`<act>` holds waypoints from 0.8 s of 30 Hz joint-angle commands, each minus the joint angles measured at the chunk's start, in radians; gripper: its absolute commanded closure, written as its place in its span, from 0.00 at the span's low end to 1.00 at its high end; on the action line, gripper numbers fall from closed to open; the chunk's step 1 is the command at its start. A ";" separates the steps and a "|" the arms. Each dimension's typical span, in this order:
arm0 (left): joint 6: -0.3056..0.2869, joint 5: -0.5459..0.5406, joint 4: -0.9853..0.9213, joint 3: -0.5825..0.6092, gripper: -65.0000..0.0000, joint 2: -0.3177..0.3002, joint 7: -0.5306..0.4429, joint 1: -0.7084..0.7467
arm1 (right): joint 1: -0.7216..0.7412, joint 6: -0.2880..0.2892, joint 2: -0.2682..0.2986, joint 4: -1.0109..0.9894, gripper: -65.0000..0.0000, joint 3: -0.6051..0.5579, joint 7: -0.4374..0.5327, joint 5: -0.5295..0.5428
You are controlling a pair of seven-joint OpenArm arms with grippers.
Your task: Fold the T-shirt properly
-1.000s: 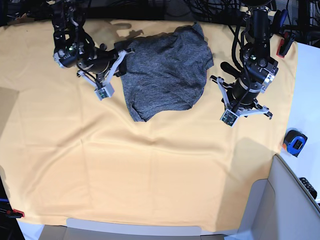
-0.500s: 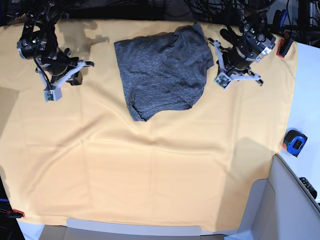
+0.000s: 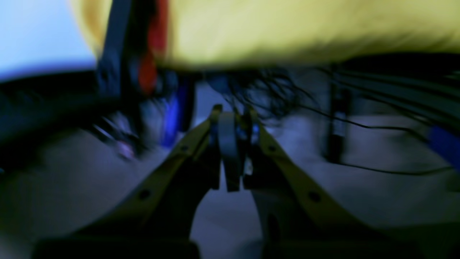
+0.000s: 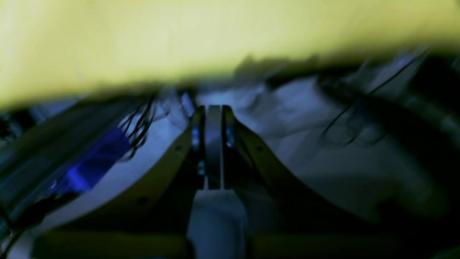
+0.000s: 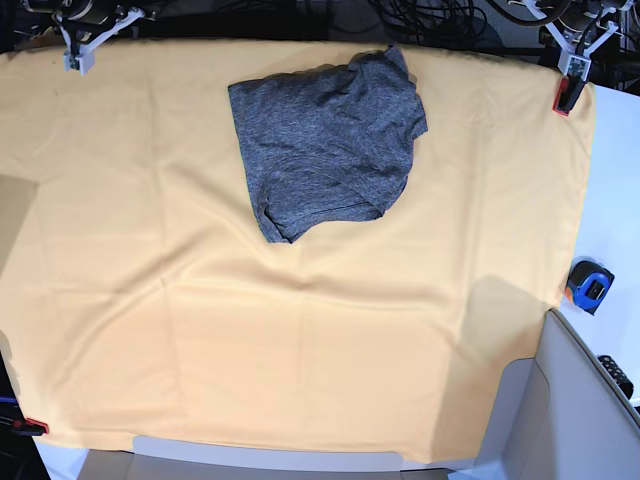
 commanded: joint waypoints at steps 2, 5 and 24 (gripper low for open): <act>-0.003 -0.049 -0.107 0.038 1.00 0.024 0.023 0.027 | -0.020 0.000 -0.042 -0.062 1.00 0.005 0.002 -0.060; -0.003 -0.063 -0.364 0.147 1.00 0.026 0.015 0.024 | 0.020 0.000 -0.088 -0.253 1.00 0.005 0.003 -0.153; 0.054 -0.054 -1.652 0.790 1.00 0.024 -0.996 -0.489 | 0.552 -0.148 -0.223 -1.627 1.00 0.006 0.974 -0.538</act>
